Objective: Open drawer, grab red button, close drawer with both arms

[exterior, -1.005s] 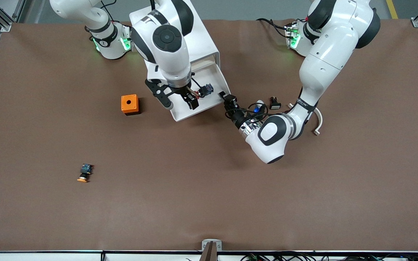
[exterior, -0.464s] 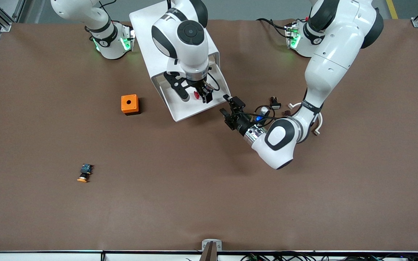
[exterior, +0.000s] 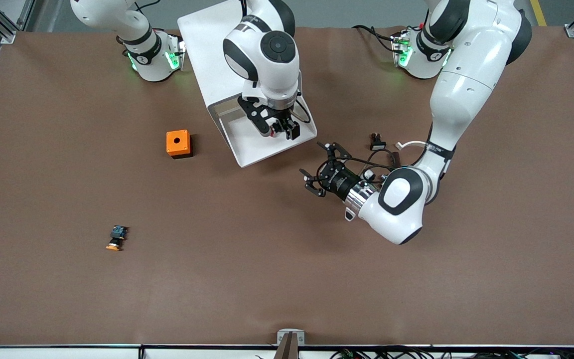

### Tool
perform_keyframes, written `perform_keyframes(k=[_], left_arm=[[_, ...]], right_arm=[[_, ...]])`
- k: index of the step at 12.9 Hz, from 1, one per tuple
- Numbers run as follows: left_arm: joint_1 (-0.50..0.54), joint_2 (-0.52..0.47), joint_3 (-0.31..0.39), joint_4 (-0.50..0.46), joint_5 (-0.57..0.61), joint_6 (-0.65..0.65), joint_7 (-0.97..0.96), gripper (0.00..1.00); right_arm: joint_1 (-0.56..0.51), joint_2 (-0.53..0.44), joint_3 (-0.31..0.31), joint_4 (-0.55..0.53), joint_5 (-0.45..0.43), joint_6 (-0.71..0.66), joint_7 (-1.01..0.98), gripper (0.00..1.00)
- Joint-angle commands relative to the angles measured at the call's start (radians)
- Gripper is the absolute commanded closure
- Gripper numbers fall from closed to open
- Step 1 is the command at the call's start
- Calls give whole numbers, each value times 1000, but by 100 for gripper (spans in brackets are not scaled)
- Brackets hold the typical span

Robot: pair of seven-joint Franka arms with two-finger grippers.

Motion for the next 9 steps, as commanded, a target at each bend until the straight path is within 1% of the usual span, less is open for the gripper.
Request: perform_keyframes(k=[1, 4, 5, 6, 7, 8, 9], left_arm=[[-21, -62, 13, -4, 120, 81, 149, 1], [-49, -99, 7, -11, 277, 233, 259, 1], [-60, -116, 5, -12, 334, 302, 287, 1], [-78, -135, 1, -18, 392, 365, 298, 1], [-104, -148, 1, -30, 461, 429, 299, 1], [-113, -153, -1, -37, 524, 473, 298, 1], [-130, -161, -1, -40, 570, 506, 298, 1]], right_arm=[[27, 10, -12, -1, 8, 10, 36, 0], [43, 41, -12, 2, 8, 25, 46, 1], [44, 50, -12, 2, 8, 30, 45, 3], [51, 56, -12, 2, 8, 28, 39, 12], [53, 58, -12, 4, 7, 25, 28, 29], [53, 57, -10, 2, 7, 24, 13, 53], [53, 57, -10, 2, 8, 19, -3, 79]])
